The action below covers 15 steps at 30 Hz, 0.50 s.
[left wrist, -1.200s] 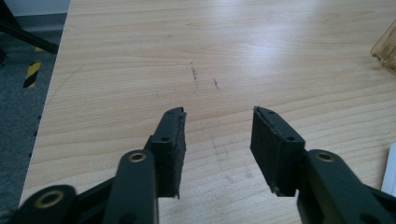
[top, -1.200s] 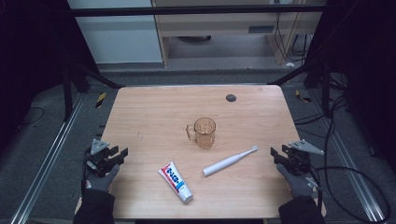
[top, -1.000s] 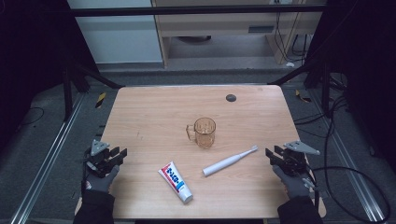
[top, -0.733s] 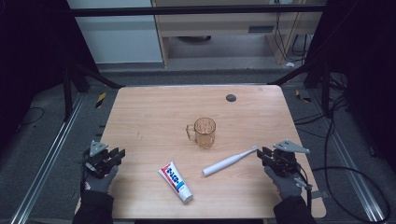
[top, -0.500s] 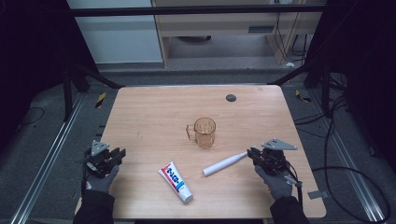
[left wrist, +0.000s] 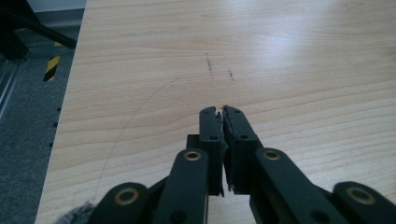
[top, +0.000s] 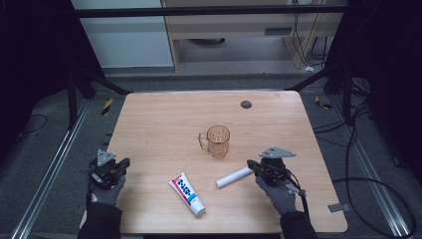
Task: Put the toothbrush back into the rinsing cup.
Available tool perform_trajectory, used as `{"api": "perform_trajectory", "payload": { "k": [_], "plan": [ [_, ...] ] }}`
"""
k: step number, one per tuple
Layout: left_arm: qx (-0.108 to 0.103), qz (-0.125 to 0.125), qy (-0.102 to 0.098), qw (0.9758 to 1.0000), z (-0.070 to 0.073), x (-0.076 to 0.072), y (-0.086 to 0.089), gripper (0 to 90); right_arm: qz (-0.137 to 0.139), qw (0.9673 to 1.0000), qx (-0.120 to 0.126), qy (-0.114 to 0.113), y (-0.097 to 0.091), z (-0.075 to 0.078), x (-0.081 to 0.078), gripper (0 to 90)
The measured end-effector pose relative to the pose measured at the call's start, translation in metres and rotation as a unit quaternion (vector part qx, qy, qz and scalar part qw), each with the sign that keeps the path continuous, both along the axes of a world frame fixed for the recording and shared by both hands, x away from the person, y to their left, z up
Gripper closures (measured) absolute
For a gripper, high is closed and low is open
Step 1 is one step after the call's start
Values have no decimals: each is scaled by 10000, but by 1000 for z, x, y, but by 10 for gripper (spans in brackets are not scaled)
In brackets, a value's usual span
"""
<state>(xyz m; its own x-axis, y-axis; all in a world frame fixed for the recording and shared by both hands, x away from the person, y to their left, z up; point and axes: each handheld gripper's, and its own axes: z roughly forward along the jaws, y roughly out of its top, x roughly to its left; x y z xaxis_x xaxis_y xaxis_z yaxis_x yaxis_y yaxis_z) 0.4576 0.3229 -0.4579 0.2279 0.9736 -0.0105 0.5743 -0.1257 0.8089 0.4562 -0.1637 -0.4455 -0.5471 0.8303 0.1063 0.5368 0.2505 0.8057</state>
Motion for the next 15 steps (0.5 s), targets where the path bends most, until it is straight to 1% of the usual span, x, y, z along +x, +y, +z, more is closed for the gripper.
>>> {"api": "perform_trajectory", "payload": {
  "k": [2, 6, 9, 15],
  "plan": [
    [28, 34, 19, 10000, 1, 0, 1, 895, 52, 10000, 25, 39, 6, 0, 1, 900],
    [70, 64, 46, 9999, 0, 0, 1, 898, 188, 9998, -18, 87, 20, -2, 3, 900],
    [70, 71, 59, 9999, -1, 1, 1, 897, 311, 9994, -33, 164, 31, -6, 5, 900],
    [73, 93, 65, 9999, -2, 1, 1, 896, 508, 9982, -142, 292, 54, -16, 8, 900]
  ]
}}
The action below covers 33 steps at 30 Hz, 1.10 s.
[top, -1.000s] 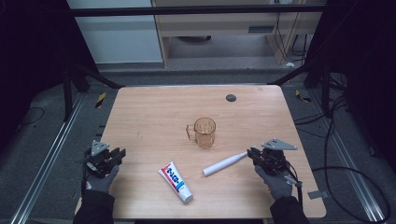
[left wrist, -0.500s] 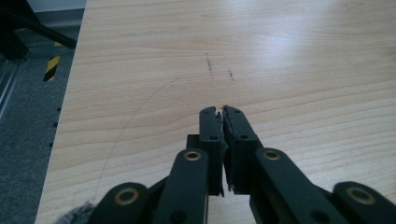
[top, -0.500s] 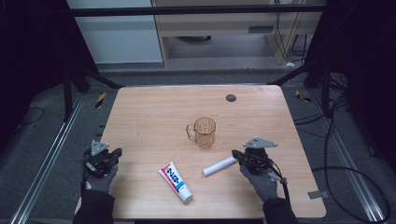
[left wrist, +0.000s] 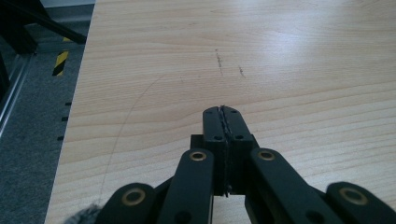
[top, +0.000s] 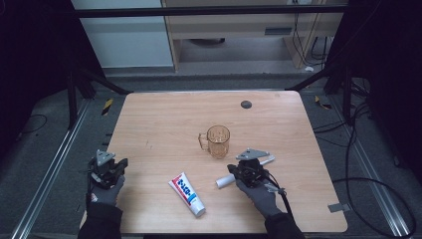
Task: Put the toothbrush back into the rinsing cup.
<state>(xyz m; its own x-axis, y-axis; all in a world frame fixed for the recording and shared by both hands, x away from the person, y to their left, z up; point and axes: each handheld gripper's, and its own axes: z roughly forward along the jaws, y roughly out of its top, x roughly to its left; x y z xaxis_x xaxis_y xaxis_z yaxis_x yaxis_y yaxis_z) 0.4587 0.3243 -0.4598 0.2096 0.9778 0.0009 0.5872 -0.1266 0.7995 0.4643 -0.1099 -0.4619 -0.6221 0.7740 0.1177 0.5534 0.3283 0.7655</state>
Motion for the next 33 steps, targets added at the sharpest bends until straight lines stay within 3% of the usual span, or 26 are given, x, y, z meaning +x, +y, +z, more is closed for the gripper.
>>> {"api": "perform_trajectory", "payload": {
  "k": [12, 20, 33],
  "plan": [
    [-14, -51, 17, 10000, -1, 1, 0, 891, 65, 9994, -265, 201, 15, -18, 8, 900],
    [-28, -50, 14, 10000, -1, 1, 1, 890, 62, 9990, -284, 335, 14, -21, 8, 899],
    [-32, -43, 13, 10000, -1, 0, 1, 890, 51, 9986, -369, 364, 8, -23, 1, 898]
  ]
}}
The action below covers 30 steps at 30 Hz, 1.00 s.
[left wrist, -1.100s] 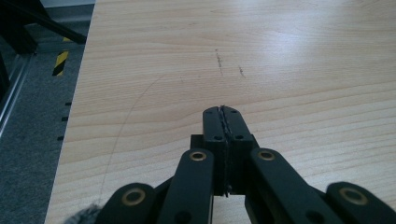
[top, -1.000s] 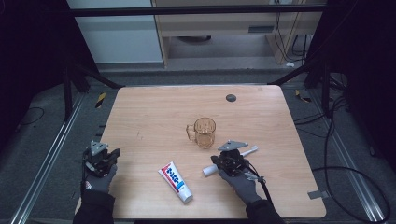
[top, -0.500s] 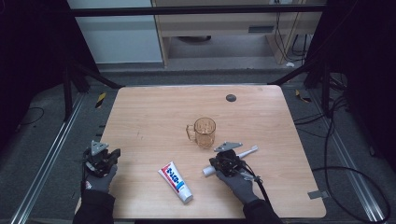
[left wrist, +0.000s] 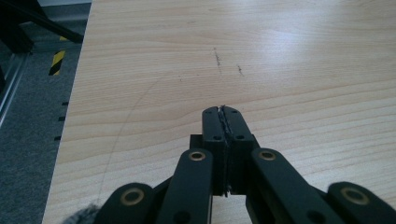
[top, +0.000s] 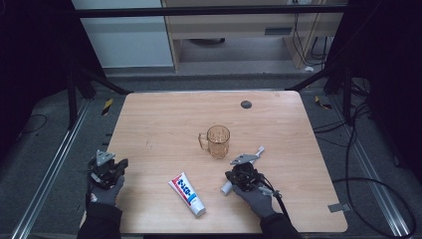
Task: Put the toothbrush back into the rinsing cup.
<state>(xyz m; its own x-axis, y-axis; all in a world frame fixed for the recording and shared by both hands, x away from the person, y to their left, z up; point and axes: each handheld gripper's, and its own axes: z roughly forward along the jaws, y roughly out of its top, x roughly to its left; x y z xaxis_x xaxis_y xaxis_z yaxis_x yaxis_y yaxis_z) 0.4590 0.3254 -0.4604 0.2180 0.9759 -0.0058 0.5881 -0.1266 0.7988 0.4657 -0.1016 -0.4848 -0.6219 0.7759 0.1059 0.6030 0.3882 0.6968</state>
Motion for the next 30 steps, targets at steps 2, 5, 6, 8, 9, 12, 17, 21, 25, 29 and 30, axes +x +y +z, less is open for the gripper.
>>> {"api": "perform_trajectory", "payload": {
  "k": [2, 5, 6, 8, 9, 12, 17, 21, 25, 29, 30],
  "plan": [
    [-3, 3, -10, 10000, 0, 0, 0, 890, -14, 10000, -1, 8, -3, 0, 0, 898],
    [-7, 10, -6, 10000, 0, 0, 0, 890, -47, 10000, 25, 19, -5, 1, 0, 898],
    [1, 6, -1, 10000, 0, 0, 0, 890, -61, 10000, 11, 17, -6, 1, -1, 897],
    [4, 7, -6, 10000, 0, 0, 0, 890, -74, 10000, 19, 31, -6, 1, -1, 897],
    [4, 7, -6, 10000, 0, 0, 0, 890, -74, 10000, 19, 31, -6, 1, -1, 897],
    [-13, 16, -14, 10000, 0, 0, 0, 890, -96, 9999, 3, 57, -9, 0, 0, 897],
    [1, 5, -4, 10000, 0, 0, 0, 890, -136, 9999, 18, 66, -11, 0, 0, 897],
    [-10, 10, -10, 10000, 0, 0, 0, 890, -153, 9999, 26, 64, -13, 0, -1, 897],
    [-4, 4, -2, 10000, 0, 0, 0, 891, -183, 9998, 31, 91, -15, 1, -1, 897],
    [-3, 1, 0, 10000, 0, 0, 0, 891, -237, 9997, 29, 100, -19, 1, -1, 897],
    [0, 4, 1, 10000, 0, 0, 0, 891, -258, 9996, 25, 109, -20, 1, 0, 897]
  ]
}}
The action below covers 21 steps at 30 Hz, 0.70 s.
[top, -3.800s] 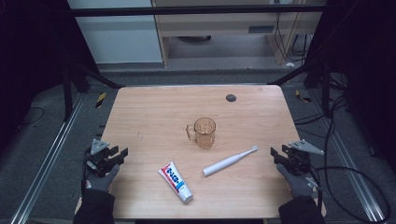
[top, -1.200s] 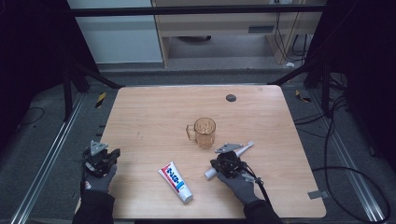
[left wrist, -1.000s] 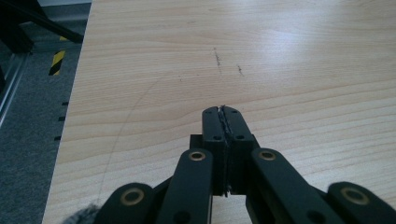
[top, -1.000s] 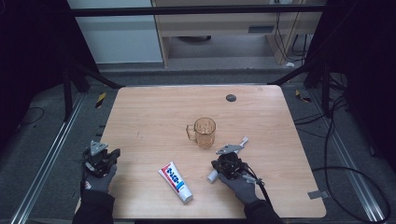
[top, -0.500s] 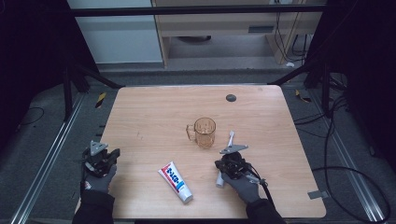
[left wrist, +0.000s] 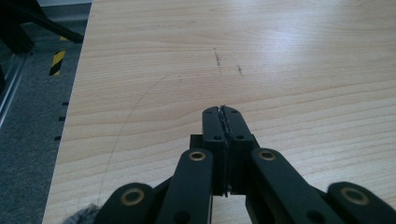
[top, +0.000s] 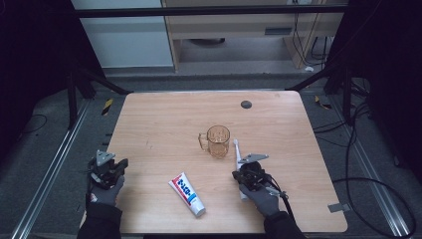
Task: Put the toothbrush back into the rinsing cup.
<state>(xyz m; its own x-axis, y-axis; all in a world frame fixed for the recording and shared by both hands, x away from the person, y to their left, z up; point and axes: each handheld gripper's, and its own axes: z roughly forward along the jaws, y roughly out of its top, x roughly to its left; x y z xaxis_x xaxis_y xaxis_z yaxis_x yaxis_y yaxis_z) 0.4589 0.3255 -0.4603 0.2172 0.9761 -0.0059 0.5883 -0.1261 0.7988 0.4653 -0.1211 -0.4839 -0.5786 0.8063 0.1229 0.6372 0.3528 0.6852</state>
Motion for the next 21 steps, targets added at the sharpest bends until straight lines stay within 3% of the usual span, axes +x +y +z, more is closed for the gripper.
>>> {"api": "perform_trajectory", "payload": {
  "k": [11, 15, 21],
  "plan": [
    [-13, 7, -7, 10000, 0, 0, 0, 892, -37, 10000, 5, -2, -3, 1, 0, 896],
    [-22, 11, -10, 10000, 0, 0, 0, 892, -112, 9998, 86, -111, -5, 5, -1, 879],
    [-22, 11, -4, 10000, 0, 0, 0, 892, -349, 9989, 151, -280, -14, 14, -2, 741]
  ]
}}
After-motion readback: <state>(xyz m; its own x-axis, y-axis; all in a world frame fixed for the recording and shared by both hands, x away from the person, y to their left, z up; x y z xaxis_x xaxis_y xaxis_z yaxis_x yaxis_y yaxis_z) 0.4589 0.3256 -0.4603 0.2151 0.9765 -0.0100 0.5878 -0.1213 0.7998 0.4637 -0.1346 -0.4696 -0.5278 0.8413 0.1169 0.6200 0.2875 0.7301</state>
